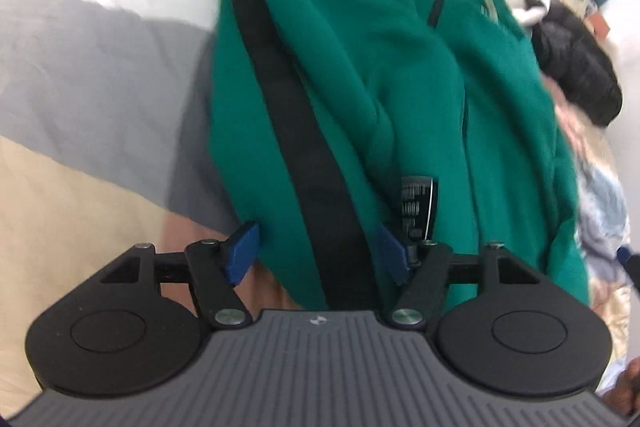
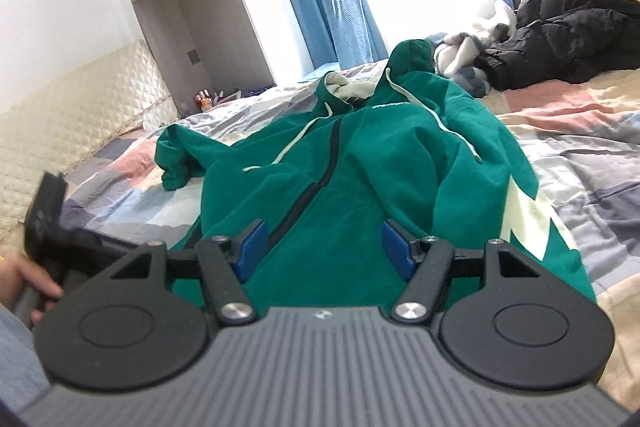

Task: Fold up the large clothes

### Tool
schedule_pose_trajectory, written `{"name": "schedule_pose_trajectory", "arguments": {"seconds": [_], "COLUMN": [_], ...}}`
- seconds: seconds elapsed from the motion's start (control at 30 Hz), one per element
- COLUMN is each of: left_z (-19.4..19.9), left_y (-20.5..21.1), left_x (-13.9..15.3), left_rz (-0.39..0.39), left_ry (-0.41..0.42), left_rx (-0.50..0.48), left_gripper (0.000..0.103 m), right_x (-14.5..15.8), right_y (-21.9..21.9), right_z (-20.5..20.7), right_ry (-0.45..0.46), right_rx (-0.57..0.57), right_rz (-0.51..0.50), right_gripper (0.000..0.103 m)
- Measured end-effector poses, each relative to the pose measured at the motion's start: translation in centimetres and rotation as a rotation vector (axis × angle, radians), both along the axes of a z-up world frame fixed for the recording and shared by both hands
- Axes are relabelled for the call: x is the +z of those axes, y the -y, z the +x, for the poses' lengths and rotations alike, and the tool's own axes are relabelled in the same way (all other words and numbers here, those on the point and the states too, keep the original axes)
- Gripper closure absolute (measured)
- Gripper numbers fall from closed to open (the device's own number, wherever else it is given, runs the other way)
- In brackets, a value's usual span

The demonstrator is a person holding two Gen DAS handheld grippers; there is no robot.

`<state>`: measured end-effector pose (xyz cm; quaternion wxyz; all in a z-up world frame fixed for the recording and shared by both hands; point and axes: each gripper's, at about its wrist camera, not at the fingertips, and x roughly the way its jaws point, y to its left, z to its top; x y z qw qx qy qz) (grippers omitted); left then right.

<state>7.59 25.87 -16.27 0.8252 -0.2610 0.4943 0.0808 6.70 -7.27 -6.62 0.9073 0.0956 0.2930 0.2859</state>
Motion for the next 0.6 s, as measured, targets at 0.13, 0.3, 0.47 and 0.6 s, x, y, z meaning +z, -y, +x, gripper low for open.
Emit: {"name": "schedule_pose_trajectory", "arguments": {"seconds": [0.13, 0.3, 0.47, 0.6], "left_z": [0.3, 0.8, -0.1, -2.4], "left_y": [1.6, 2.8, 3.4, 0.8], "left_x": [-0.8, -2.4, -1.2, 1.8], "left_rz": [0.073, 0.167, 0.219, 0.137], "left_ry": [0.016, -0.023, 0.004, 0.082], "left_rx": [-0.006, 0.007, -0.015, 0.031], "left_gripper": [0.032, 0.047, 0.081, 0.088], "right_x": [-0.2, -0.7, -1.2, -1.2], "right_y": [0.6, 1.3, 1.7, 1.8], "right_z": [0.1, 0.8, 1.3, 1.5], "right_ry": [-0.01, -0.028, -0.052, -0.063], "right_rx": [-0.023, -0.051, -0.063, -0.07], "right_rz": [-0.008, 0.002, 0.014, 0.032], "right_gripper": [0.038, 0.038, 0.038, 0.038]}}
